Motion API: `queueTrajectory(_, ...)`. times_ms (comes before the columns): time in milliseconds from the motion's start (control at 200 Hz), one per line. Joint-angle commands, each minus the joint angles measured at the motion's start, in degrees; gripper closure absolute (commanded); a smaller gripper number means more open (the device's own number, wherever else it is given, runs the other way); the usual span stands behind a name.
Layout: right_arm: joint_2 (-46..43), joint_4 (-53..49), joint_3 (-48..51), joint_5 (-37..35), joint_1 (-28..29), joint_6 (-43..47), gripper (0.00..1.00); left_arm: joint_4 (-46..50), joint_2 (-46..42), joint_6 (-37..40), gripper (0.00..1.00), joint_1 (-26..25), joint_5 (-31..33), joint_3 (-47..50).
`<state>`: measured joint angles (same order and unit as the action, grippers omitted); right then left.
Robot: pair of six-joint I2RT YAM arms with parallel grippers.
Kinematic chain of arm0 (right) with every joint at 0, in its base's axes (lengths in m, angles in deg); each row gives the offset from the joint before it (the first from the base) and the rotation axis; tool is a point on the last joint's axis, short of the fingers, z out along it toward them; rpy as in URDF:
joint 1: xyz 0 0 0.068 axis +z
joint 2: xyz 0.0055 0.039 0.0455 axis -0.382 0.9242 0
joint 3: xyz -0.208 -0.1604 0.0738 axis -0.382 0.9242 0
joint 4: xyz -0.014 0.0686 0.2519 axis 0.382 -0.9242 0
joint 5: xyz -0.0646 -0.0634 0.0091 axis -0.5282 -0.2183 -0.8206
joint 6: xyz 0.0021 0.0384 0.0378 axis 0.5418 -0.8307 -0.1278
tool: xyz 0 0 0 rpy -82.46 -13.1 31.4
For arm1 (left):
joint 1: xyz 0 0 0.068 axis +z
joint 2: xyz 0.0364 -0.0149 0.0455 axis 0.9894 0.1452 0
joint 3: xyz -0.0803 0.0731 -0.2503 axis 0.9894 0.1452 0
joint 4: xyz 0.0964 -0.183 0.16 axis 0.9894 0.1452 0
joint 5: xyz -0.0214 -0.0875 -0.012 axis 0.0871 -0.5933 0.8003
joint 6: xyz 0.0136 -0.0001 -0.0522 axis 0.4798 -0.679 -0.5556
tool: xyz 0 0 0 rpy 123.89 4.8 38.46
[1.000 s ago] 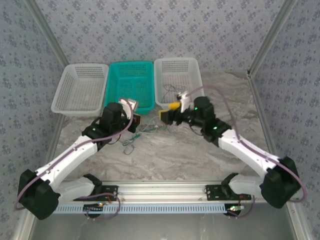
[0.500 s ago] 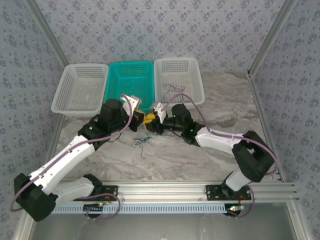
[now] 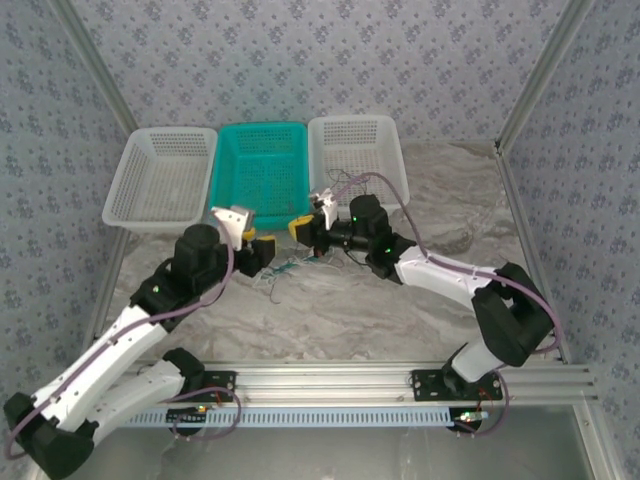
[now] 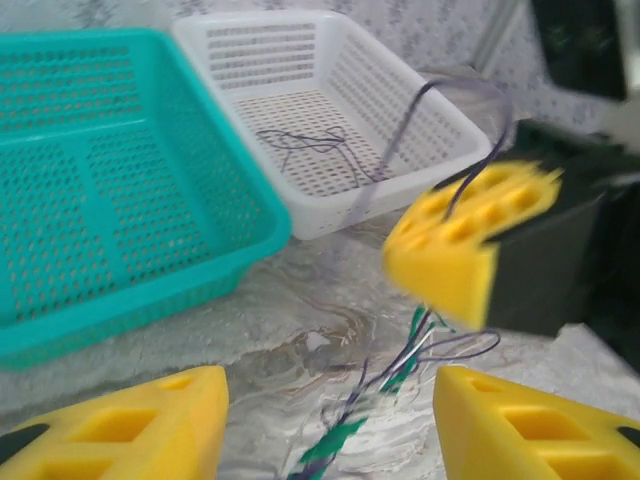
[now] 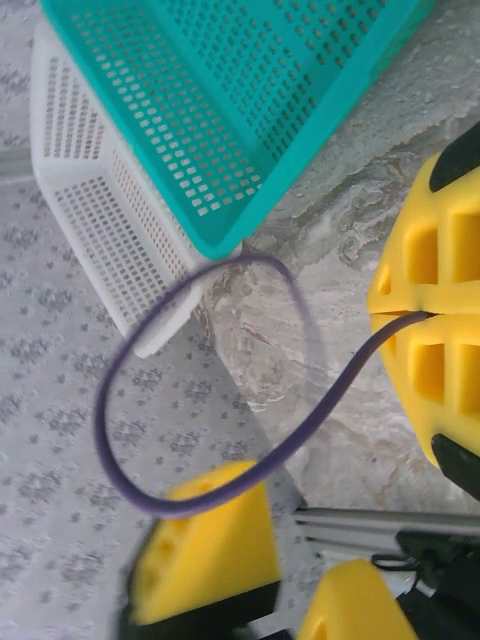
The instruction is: Untangle the cables
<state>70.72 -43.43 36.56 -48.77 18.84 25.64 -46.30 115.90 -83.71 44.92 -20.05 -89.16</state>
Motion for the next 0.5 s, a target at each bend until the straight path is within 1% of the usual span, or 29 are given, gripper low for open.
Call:
queueTrajectory(0,-3.78,-4.82,-5.3,-2.49,-0.23,-8.39,1.0,-2.86,-4.89,-11.67,0.39,2.03,2.54,4.07)
queueTrajectory(125,-6.73,-4.96,-6.89,-6.59,0.46,-10.89,1.0,-10.46,-8.19,-26.65,0.37,5.56,-4.15,12.22)
queueTrajectory(250,-9.27,-6.31,-8.37,-8.53,0.49,-12.9,1.0,-23.73,-6.96,-40.67,0.38,8.69,-11.38,20.4)
queueTrajectory(340,-10.17,-9.16,-10.86,-8.49,0.58,-14.44,1.0,-33.3,-4.36,-45.39,0.38,10.67,-16.59,23.35)
queueTrajectory(420,-10.78,-10.83,-12.75,-9.24,0.96,-15.13,1.0,-39.57,-1.42,-47.86,0.38,12.29,-21.12,23.31)
queueTrajectory(495,-11.0,-10.95,-13.75,-8.45,1.45,-13.91,1.0,-43.32,1.22,-51.78,0.38,13.25,-22.34,23.0)
